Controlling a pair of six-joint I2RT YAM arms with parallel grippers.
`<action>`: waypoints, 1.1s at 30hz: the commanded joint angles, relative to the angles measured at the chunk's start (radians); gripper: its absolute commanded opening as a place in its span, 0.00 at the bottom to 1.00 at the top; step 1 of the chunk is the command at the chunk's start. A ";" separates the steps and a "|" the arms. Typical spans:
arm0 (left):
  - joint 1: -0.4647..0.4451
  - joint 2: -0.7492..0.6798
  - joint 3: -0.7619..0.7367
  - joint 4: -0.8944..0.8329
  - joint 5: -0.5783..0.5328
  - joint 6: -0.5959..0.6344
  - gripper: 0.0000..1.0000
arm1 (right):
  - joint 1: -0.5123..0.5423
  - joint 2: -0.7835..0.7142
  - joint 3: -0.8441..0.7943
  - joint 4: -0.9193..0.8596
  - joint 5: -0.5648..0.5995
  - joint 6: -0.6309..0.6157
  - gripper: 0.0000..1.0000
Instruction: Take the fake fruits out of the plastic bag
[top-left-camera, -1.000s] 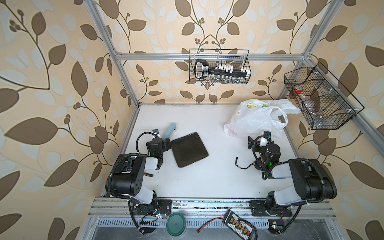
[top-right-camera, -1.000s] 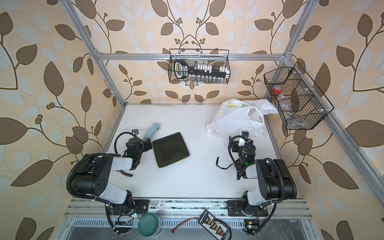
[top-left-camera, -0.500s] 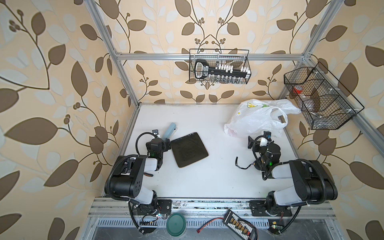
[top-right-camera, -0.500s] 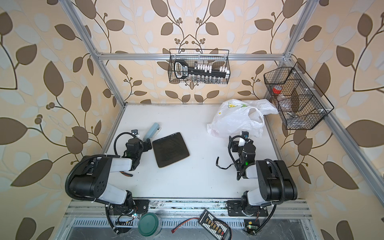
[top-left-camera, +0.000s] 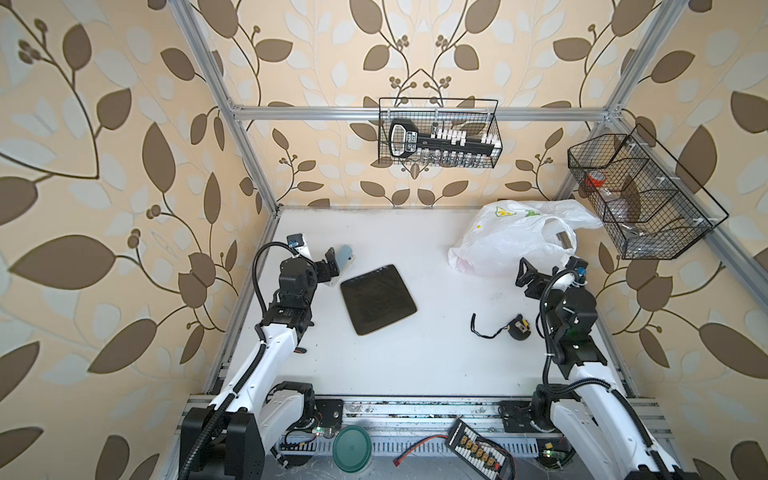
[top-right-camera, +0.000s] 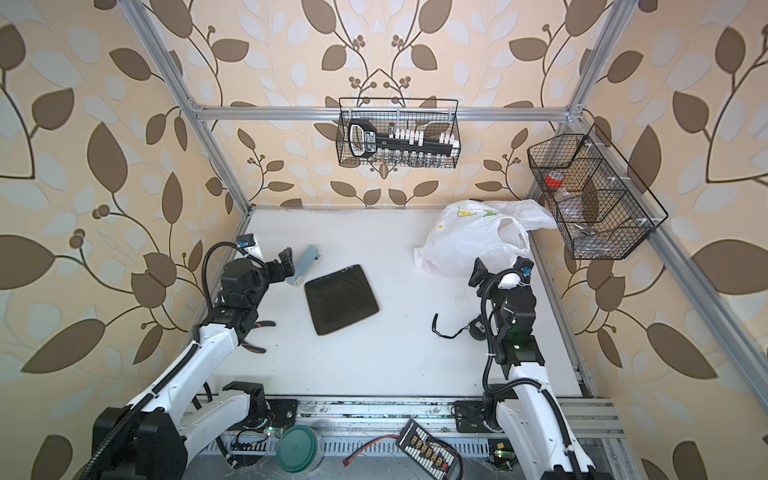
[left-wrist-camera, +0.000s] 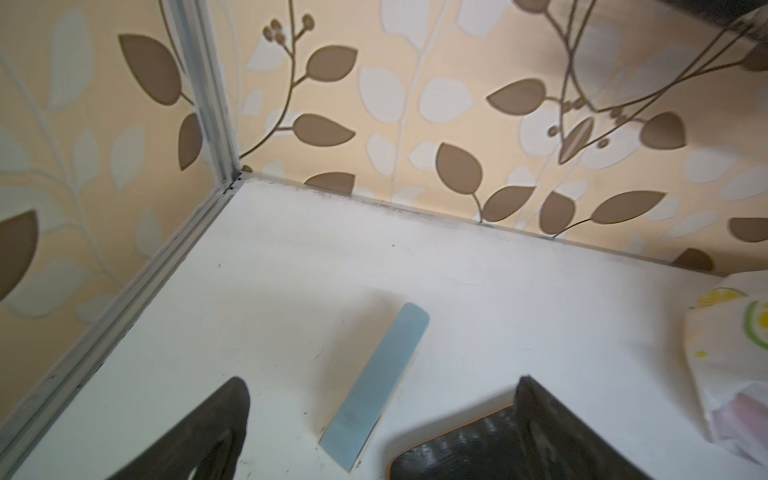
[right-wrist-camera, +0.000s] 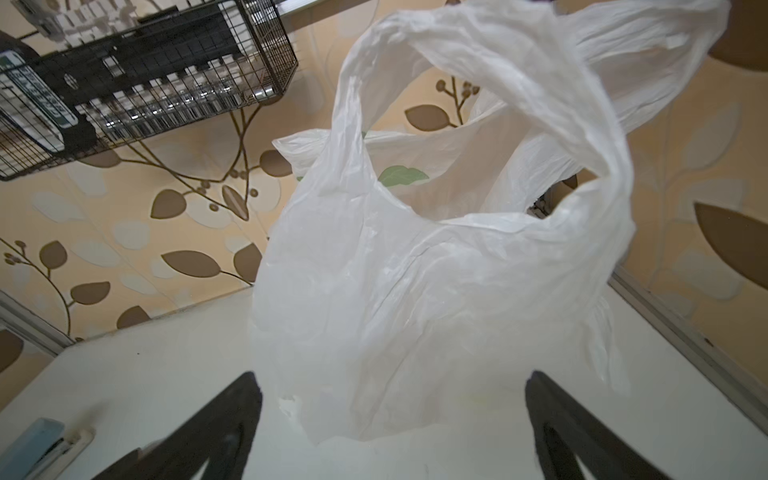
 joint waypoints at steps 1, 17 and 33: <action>0.004 -0.008 0.113 -0.165 0.206 -0.068 0.98 | -0.003 -0.012 0.101 -0.302 -0.009 0.114 1.00; -0.205 0.061 0.273 -0.266 0.303 -0.206 0.92 | -0.002 0.258 0.439 -0.488 0.184 0.039 1.00; -0.214 -0.008 0.234 -0.306 0.297 -0.252 0.90 | 0.015 0.669 0.539 -0.236 -0.013 -0.061 0.30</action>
